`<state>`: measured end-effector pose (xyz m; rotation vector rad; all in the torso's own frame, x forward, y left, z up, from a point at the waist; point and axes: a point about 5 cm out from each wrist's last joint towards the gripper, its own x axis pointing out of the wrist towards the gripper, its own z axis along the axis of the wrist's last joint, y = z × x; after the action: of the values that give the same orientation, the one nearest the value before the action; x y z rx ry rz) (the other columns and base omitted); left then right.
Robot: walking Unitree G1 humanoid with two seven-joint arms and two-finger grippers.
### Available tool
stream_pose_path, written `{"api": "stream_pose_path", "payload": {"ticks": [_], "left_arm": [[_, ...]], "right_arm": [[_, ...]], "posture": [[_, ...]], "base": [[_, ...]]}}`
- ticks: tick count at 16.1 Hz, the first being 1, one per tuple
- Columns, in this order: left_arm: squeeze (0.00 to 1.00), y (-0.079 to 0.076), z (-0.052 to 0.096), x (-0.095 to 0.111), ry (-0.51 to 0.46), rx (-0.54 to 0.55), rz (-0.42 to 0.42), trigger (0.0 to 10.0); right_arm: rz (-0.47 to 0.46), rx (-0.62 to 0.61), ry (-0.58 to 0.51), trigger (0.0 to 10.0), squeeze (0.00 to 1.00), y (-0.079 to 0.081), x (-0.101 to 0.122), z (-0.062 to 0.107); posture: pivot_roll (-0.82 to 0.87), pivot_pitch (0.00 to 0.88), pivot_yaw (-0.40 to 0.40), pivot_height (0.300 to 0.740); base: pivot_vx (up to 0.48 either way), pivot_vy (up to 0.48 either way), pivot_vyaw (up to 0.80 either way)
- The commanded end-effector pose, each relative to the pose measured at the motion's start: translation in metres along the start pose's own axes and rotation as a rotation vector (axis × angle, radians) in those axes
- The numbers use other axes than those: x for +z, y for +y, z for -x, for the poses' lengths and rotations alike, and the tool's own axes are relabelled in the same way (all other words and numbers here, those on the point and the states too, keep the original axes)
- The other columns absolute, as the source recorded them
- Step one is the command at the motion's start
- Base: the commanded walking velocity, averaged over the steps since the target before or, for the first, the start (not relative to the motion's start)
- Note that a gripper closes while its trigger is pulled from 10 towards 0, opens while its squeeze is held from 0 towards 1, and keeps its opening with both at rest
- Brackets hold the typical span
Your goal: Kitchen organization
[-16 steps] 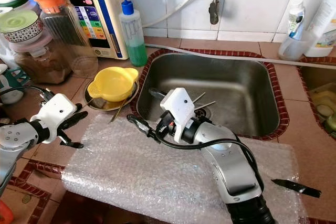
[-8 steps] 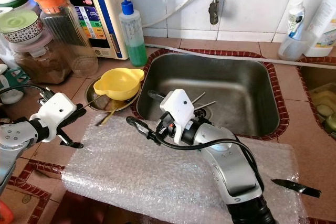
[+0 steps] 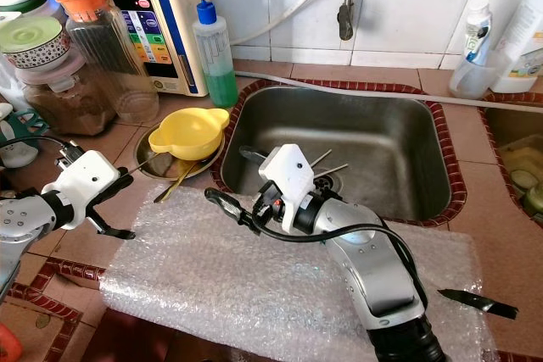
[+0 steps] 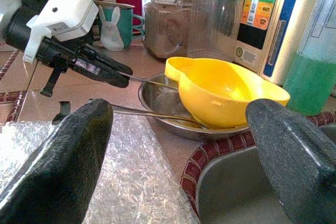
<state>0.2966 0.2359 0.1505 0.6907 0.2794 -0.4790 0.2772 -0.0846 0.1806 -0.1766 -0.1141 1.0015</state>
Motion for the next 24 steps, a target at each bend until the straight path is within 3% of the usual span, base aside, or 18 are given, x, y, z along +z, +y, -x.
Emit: {"api": "stream_pose_path", "payload": {"ticks": [1, 5, 12, 14, 19, 21, 24], "left_arm": [[0.00, 0.006, 0.007, -0.009, 0.048, 0.007, -0.020, 0.0], [0.00, 0.024, 0.015, -0.001, 0.016, 0.086, -0.025, 0.0], [0.00, 0.026, 0.020, 0.011, -0.013, 0.074, -0.041, 0.0], [0.00, 0.039, 0.026, 0.019, -0.005, 0.161, -0.085, 0.0], [0.00, 0.058, 0.031, 0.020, -0.007, 0.320, -0.039, 0.0], [0.00, 0.058, 0.031, 0.021, -0.012, 0.315, -0.041, 0.0], [0.00, 0.062, 0.029, 0.036, -0.114, 0.404, -0.045, 0.0]], "right_arm": [[0.012, 0.015, -0.023, 10.0, 0.00, 0.000, 0.005, -0.002], [-0.012, 0.020, -0.038, 10.0, 0.00, 0.000, 0.006, -0.002], [-0.013, 0.028, -0.034, 10.0, 0.00, 0.000, 0.006, -0.002], [-0.014, 0.026, -0.038, 10.0, 0.00, 0.001, 0.006, -0.003], [-0.012, 0.022, -0.039, 10.0, 0.00, 0.000, 0.005, -0.005], [-0.009, 0.019, -0.038, 10.0, 0.00, 0.000, 0.005, -0.005], [-0.005, -0.016, -0.046, 10.0, 0.00, -0.005, 0.006, -0.005]], "posture": [[-0.20, 0.096, 0.107, 0.740], [-0.19, 0.093, 0.105, 0.740], [-0.19, 0.097, 0.103, 0.740], [-0.18, 0.099, 0.106, 0.740], [-0.18, 0.099, 0.106, 0.740], [-0.18, 0.098, 0.106, 0.740], [-0.18, 0.095, 0.107, 0.740]], "base": [[0.000, 0.000, 0.00], [0.000, 0.000, 0.00], [0.000, 0.000, 0.00], [0.000, 0.000, 0.00], [0.000, 0.000, 0.00], [0.000, 0.000, 0.00], [0.000, 0.000, 0.00]]}}
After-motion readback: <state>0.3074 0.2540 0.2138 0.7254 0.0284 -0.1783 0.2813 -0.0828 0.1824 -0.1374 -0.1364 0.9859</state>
